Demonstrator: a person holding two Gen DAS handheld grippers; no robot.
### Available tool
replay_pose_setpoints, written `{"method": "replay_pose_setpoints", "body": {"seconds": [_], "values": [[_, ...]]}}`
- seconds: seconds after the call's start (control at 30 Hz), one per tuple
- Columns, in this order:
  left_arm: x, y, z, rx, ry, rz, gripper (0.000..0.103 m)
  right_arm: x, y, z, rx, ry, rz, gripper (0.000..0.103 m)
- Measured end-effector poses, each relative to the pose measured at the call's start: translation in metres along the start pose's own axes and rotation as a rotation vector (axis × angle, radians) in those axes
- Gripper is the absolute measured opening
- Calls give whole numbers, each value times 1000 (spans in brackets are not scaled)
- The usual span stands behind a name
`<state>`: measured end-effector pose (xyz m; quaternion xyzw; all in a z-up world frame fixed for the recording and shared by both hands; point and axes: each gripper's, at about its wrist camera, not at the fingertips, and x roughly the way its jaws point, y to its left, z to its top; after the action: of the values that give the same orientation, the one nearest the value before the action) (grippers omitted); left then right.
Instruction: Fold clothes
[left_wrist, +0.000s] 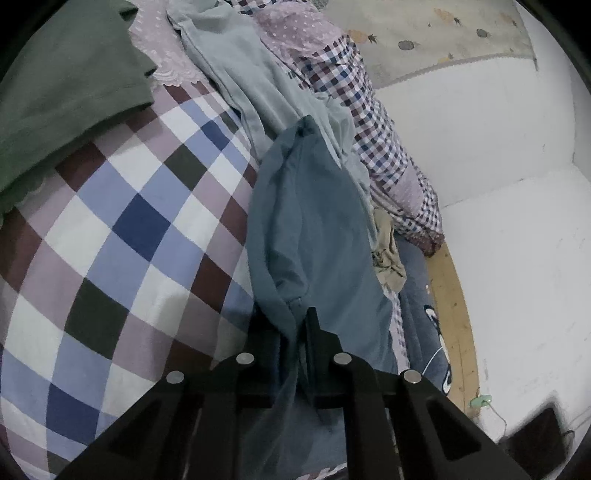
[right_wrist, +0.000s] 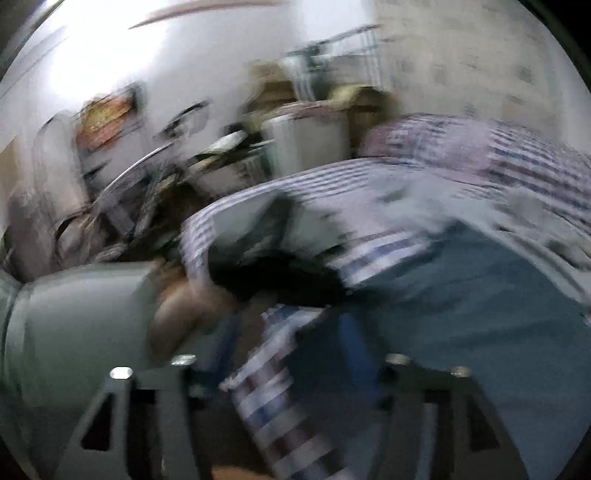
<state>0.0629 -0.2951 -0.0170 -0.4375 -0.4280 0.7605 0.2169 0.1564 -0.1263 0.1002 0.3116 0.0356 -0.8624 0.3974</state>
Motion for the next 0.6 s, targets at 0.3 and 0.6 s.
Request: {"method": "replay_pose_setpoints", "body": {"seconds": [0.3, 0.6], "values": [[-5, 4, 0, -14, -1, -19, 9, 110, -114, 96, 299, 201, -245, 77], [-7, 1, 1, -11, -8, -44, 9, 207, -161, 123, 322, 315, -418, 75]]}}
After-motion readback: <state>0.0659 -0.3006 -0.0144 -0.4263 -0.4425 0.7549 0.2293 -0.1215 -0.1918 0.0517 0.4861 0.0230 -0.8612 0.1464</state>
